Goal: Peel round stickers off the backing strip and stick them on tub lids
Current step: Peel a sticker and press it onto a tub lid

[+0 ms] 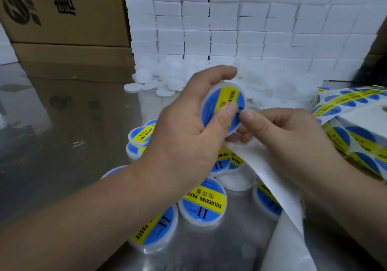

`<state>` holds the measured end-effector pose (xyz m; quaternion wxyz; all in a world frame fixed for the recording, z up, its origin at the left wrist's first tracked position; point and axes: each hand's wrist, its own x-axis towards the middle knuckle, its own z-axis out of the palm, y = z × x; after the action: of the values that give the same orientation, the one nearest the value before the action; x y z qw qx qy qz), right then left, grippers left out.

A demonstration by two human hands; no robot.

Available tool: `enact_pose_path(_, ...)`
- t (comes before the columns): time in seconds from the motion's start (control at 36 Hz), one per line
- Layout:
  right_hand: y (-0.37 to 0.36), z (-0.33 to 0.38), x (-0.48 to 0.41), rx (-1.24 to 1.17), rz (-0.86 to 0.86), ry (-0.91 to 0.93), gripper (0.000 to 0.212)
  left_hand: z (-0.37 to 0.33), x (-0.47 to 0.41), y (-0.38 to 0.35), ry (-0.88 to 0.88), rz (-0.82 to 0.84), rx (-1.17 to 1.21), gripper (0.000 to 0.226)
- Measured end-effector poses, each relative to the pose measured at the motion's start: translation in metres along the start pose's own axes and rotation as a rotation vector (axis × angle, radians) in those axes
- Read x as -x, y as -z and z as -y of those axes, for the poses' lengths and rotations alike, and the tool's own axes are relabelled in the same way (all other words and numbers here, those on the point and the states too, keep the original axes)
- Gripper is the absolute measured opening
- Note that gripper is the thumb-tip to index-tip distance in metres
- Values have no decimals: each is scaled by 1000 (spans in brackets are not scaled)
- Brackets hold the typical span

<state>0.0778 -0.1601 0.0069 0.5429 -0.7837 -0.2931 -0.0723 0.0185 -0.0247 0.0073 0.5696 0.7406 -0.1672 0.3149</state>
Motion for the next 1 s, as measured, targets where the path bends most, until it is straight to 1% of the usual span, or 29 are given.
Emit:
enact_pose_path(0.03,-1,2,1,-34,35,19,32,1,0,0,38,-2,2,30)
enact_pose_path(0.06,-1,3,2,-56,71,38,24,3,0,0,77,-6,-6,27)
enact_pose_path(0.08,-2,4,3,-56,100,55,23,5,-1,0,104,-13,-24,25)
enact_pose_path(0.14,-5,2,3,-6,105,86,36,7,-2,1,130,-25,-51,22)
enact_pose_path(0.17,-5,1,3,32,86,104,38,7,-3,1,136,-29,-49,21)
enact_pose_path(0.22,-6,-1,2,111,67,136,33,6,-3,2,138,-32,-44,19)
enact_pose_path(0.25,-7,-1,2,126,66,143,28,6,-3,3,135,-31,-53,19)
enact_pose_path(0.31,-7,-3,2,113,71,144,25,6,-3,3,125,-27,-86,19)
enact_pose_path(0.36,-7,-1,4,41,105,117,24,6,-3,3,114,-27,-131,17)
enact_pose_path(0.44,-6,2,6,-185,200,52,19,5,-1,3,63,-15,-196,16)
enact_pose_path(0.5,-6,3,6,-221,190,29,24,4,0,3,45,-11,-213,18)
enact_pose_path(0.56,-6,1,5,-180,160,26,30,4,0,2,56,-10,-207,19)
enact_pose_path(0.64,-7,0,4,-110,162,25,28,4,-2,3,75,3,-216,20)
enact_pose_path(0.72,-8,-1,3,-62,147,44,38,5,-6,7,67,29,-270,22)
enact_pose_path(0.78,-7,-1,1,-78,116,33,42,6,-9,10,54,26,-309,22)
enact_pose_path(0.89,-5,0,1,-160,98,8,38,6,-7,7,64,61,-295,20)
enact_pose_path(1.0,-5,-1,0,-92,95,36,44,7,-6,6,91,43,-303,19)
